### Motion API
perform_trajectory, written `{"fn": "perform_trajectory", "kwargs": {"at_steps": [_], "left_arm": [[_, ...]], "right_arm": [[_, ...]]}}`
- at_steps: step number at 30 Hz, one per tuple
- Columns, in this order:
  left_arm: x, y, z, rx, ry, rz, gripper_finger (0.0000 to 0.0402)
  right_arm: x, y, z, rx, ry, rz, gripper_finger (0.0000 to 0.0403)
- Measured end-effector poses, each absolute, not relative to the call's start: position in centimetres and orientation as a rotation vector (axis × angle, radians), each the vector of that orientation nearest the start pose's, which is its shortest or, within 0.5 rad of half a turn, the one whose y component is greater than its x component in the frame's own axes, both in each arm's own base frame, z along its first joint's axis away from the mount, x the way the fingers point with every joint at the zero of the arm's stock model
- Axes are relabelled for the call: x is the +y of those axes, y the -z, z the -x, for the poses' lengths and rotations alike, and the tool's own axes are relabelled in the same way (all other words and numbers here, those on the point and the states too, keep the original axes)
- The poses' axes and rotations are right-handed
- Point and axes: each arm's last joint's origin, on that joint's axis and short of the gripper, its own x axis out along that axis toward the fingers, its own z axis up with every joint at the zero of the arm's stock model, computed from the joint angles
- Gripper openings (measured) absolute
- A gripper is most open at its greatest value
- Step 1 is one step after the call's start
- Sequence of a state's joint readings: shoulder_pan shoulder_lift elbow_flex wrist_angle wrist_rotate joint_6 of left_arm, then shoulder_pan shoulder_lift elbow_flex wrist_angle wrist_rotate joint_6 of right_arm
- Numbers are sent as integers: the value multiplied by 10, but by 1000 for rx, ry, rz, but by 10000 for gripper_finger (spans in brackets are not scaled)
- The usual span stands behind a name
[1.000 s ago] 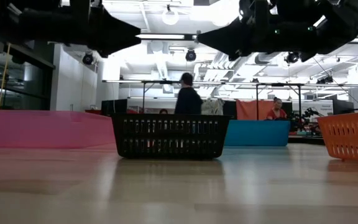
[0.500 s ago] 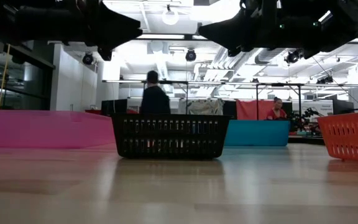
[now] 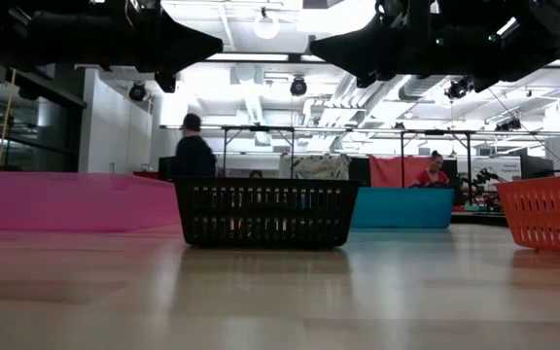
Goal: Sort Halloween decoration
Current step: Put the white bone toy into the blue bin
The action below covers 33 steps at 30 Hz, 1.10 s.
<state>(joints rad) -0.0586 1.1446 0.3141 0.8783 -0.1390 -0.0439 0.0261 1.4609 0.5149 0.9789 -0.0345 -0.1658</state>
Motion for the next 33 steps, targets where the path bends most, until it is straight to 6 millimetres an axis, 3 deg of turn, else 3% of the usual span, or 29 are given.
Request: {"fn": "perform_trajectory", "kwargs": {"at_steps": [4,7,10,14,17,20,26,33], "left_arm": [[-9,-208,-217,-50,-77,55,0],[-9,-208,-217,-50,-77,54,0],[-8,-208,-217,-52,-82,45,0],[-6,-210,-217,-57,-95,38,0],[-4,-210,-217,-56,-102,37,0],[-3,-209,-217,-43,-108,36,0],[-3,-204,-218,0,-108,41,0],[-3,-205,-218,-7,-108,51,0]], "right_arm": [[7,-205,-280,-33,-11,165,0],[-7,-209,-282,-21,165,155,0],[-34,-217,-290,34,296,105,0],[-81,-224,-299,294,526,-11,0],[-115,-220,-293,463,847,-140,0],[-138,-213,-285,550,1017,-231,0],[-160,-183,-278,622,1040,-413,0],[-163,-164,-281,689,1043,-424,0]]}}
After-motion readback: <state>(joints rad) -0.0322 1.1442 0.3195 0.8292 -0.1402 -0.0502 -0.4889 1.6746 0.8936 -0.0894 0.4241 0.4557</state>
